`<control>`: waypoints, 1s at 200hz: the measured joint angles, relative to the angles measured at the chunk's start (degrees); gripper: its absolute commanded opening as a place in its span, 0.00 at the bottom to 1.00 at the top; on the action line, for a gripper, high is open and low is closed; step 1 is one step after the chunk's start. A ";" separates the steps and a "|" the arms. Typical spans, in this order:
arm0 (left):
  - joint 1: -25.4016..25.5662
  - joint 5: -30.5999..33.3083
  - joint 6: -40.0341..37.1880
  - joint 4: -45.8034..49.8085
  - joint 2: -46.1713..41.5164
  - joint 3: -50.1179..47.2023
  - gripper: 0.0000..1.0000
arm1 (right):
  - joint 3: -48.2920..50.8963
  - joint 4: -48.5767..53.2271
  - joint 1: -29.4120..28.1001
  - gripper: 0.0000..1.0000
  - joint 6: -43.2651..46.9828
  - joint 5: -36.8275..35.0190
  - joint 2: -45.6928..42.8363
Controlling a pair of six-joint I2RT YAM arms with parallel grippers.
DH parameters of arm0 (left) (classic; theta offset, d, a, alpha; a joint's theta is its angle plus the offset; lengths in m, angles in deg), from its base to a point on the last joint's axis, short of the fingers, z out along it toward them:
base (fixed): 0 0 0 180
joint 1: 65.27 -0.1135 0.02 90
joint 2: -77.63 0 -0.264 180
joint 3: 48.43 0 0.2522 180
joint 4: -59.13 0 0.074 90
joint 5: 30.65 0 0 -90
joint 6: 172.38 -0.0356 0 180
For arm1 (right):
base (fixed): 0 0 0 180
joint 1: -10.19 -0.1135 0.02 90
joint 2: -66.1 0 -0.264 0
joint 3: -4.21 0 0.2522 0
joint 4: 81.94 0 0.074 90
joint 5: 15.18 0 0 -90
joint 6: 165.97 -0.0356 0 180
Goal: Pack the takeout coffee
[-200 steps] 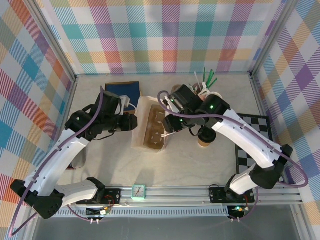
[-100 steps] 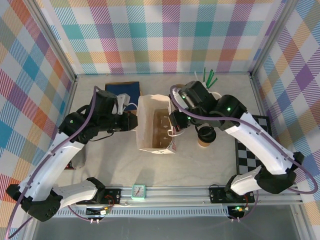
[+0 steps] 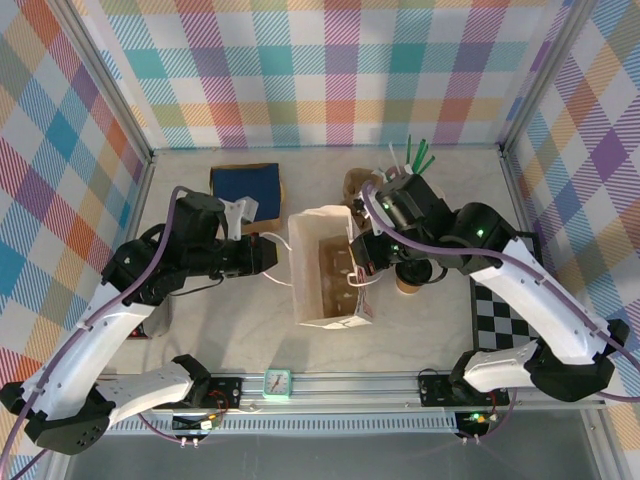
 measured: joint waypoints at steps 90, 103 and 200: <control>1.09 -0.55 3.93 -3.39 1.99 -4.07 0.15 | 11.34 -2.84 7.76 0.01 -4.74 6.82 -2.01; 1.22 -0.55 3.91 -4.02 2.49 -3.91 0.17 | 11.91 -3.19 8.85 0.07 -5.18 7.56 -2.10; 1.36 2.49 -0.24 -1.70 6.49 4.33 0.71 | 4.28 -0.81 10.12 0.83 -1.62 5.53 -0.83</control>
